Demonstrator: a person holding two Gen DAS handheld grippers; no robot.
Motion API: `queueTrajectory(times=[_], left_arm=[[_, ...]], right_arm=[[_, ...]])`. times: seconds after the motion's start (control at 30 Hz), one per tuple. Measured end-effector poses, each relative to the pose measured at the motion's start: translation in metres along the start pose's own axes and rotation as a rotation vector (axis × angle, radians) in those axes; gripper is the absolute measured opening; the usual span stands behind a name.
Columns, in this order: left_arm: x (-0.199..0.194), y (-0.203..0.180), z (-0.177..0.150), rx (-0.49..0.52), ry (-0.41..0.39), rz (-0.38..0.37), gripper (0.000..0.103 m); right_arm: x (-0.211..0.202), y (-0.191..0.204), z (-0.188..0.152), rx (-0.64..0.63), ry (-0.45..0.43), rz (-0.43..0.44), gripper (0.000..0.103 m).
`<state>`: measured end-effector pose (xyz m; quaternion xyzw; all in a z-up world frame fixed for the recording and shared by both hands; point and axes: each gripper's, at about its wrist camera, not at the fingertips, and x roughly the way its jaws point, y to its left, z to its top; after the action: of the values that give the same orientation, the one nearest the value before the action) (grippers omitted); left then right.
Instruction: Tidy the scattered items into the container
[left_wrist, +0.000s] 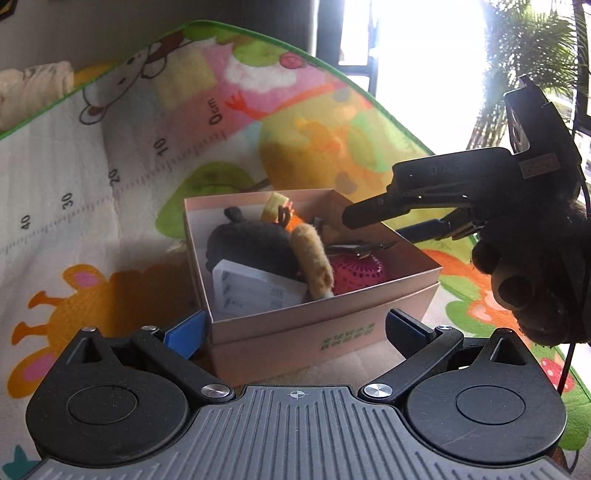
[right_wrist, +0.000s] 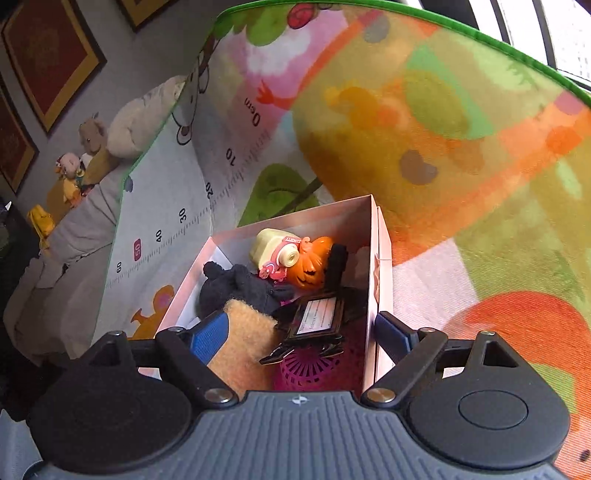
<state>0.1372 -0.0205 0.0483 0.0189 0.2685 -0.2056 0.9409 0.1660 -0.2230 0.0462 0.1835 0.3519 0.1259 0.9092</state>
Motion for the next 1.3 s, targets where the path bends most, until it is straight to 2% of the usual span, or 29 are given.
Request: queueTrajectory(times=[0.17,0.23,0.37,0.47,0.57,0.77,0.97,1.3], left_arm=[[-0.004,0.010,-0.004,-0.007,0.020,0.056,0.103],[-0.007,0.009,-0.008,-0.018,0.048,0.097,0.103],[-0.008,0.006,-0.021,-0.075,0.120,0.173,0.103],[-0.008,0.004,-0.032,-0.122,0.130,0.183,0.103],[-0.008,-0.003,-0.039,-0.115,0.123,0.227,0.103],[0.002,-0.012,-0.043,-0.093,0.166,0.312,0.103],[0.007,-0.007,-0.045,-0.117,0.145,0.321,0.103],[0.006,-0.009,-0.045,-0.111,0.144,0.331,0.103]], right_arm=[[0.005,0.014,-0.002,-0.008,-0.034,-0.009,0.090],[-0.006,0.016,-0.011,-0.024,-0.069,-0.065,0.102],[-0.035,0.025,-0.049,-0.154,-0.109,-0.170,0.103],[-0.049,0.029,-0.082,-0.217,-0.085,-0.229,0.103],[-0.057,0.025,-0.107,-0.190,-0.055,-0.253,0.103],[-0.050,0.021,-0.130,-0.166,0.001,-0.280,0.103],[-0.037,0.028,-0.137,-0.259,0.001,-0.358,0.103],[-0.040,0.028,-0.143,-0.253,-0.046,-0.362,0.103]])
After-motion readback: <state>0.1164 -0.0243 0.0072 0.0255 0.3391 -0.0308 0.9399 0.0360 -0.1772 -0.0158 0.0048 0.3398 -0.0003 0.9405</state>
